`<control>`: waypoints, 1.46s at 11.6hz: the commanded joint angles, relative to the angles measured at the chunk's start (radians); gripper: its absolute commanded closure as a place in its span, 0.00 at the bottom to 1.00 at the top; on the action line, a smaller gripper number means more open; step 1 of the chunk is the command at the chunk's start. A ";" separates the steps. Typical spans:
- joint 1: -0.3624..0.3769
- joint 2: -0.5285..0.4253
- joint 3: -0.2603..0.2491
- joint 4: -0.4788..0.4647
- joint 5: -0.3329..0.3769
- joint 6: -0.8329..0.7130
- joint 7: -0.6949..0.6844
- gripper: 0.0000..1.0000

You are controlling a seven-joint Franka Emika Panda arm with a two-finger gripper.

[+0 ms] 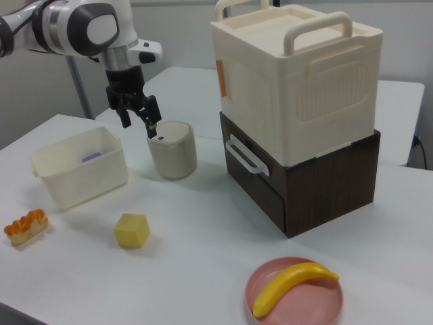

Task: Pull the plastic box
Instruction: 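Move the open gripper from rest toward the white plastic box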

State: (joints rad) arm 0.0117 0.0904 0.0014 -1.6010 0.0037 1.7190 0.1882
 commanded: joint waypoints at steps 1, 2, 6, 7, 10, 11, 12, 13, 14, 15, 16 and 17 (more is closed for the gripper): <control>0.024 -0.031 -0.004 -0.025 0.022 -0.001 0.008 0.00; 0.022 -0.031 -0.004 -0.025 0.022 -0.001 0.007 0.00; 0.022 -0.032 -0.004 -0.027 0.022 -0.001 0.007 0.00; 0.022 -0.031 -0.004 -0.027 0.022 -0.002 0.005 0.00; 0.024 -0.032 -0.004 -0.033 0.022 -0.001 0.005 0.00; 0.024 -0.034 -0.004 -0.034 0.022 0.001 0.004 0.00; 0.024 -0.043 -0.003 -0.052 0.024 0.020 -0.010 0.00; 0.025 -0.069 -0.003 -0.095 0.025 0.080 -0.035 0.00; 0.024 -0.096 -0.003 -0.123 0.027 0.121 -0.038 0.00; 0.022 -0.101 -0.003 -0.123 0.027 0.128 -0.044 0.00; 0.022 -0.100 -0.003 -0.120 0.029 0.129 -0.059 0.00; 0.021 -0.101 0.012 -0.116 0.032 0.132 -0.061 0.00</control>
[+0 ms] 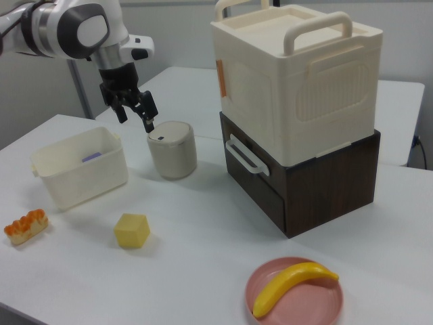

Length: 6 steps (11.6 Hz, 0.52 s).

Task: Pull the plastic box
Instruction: 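Move the open gripper from rest toward the white plastic box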

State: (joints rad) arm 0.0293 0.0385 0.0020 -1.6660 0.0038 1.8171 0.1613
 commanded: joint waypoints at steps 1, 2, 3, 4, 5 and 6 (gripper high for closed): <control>0.000 -0.051 0.039 -0.032 0.038 0.036 -0.037 0.00; 0.001 -0.040 0.068 -0.017 0.038 0.038 -0.064 0.00; 0.017 -0.013 0.097 -0.015 0.030 0.072 -0.153 0.00; 0.043 0.006 0.123 -0.017 0.027 0.117 -0.278 0.00; 0.053 0.027 0.148 -0.015 0.025 0.120 -0.387 0.00; 0.058 0.046 0.176 -0.014 0.027 0.125 -0.464 0.00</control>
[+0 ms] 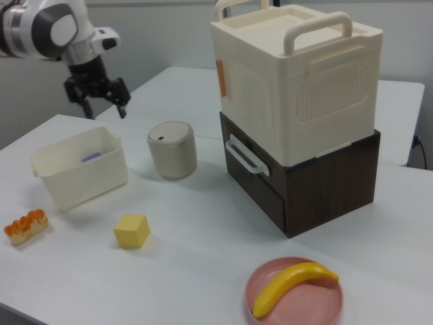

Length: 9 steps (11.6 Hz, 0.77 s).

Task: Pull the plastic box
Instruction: 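Lower the gripper into the white plastic box beside its rim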

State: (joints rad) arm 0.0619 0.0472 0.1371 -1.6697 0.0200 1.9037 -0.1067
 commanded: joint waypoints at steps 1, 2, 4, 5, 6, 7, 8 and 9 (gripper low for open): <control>0.042 0.063 0.057 0.005 0.008 0.038 -0.230 0.00; 0.074 0.107 0.065 0.051 -0.005 0.034 -0.234 0.00; 0.146 0.192 0.065 0.119 -0.076 0.026 -0.237 0.00; 0.171 0.218 0.065 0.120 -0.125 0.026 -0.248 0.00; 0.194 0.238 0.065 0.120 -0.156 0.026 -0.287 0.00; 0.202 0.246 0.067 0.117 -0.158 0.025 -0.359 0.00; 0.208 0.250 0.067 0.116 -0.158 0.009 -0.401 0.00; 0.220 0.263 0.067 0.119 -0.160 -0.006 -0.427 0.00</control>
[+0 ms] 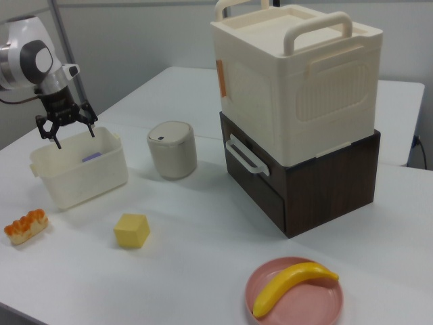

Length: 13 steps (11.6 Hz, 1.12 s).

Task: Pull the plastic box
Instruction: 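Lower the gripper into the white plastic box beside its rim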

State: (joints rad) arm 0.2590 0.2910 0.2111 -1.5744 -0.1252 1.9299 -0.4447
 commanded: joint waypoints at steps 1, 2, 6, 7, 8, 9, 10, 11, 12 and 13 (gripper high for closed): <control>0.025 0.028 -0.007 0.024 -0.016 -0.034 -0.097 0.00; 0.028 0.043 -0.007 0.022 -0.025 -0.034 -0.115 0.00; 0.052 0.102 -0.007 0.020 -0.082 -0.034 -0.129 0.00; 0.052 0.114 -0.007 0.019 -0.091 -0.034 -0.127 0.00; 0.052 0.122 -0.007 0.017 -0.097 -0.034 -0.127 0.00; 0.051 0.123 -0.009 0.014 -0.105 -0.034 -0.129 0.00; 0.046 0.123 -0.010 0.011 -0.117 -0.035 -0.129 0.00; 0.042 0.122 -0.013 0.001 -0.122 -0.037 -0.129 0.00; 0.040 0.117 -0.019 -0.007 -0.126 -0.039 -0.127 0.00; 0.031 0.109 -0.019 -0.031 -0.134 -0.037 -0.127 0.00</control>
State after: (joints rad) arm 0.2965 0.4172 0.2030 -1.5761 -0.2338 1.9153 -0.5510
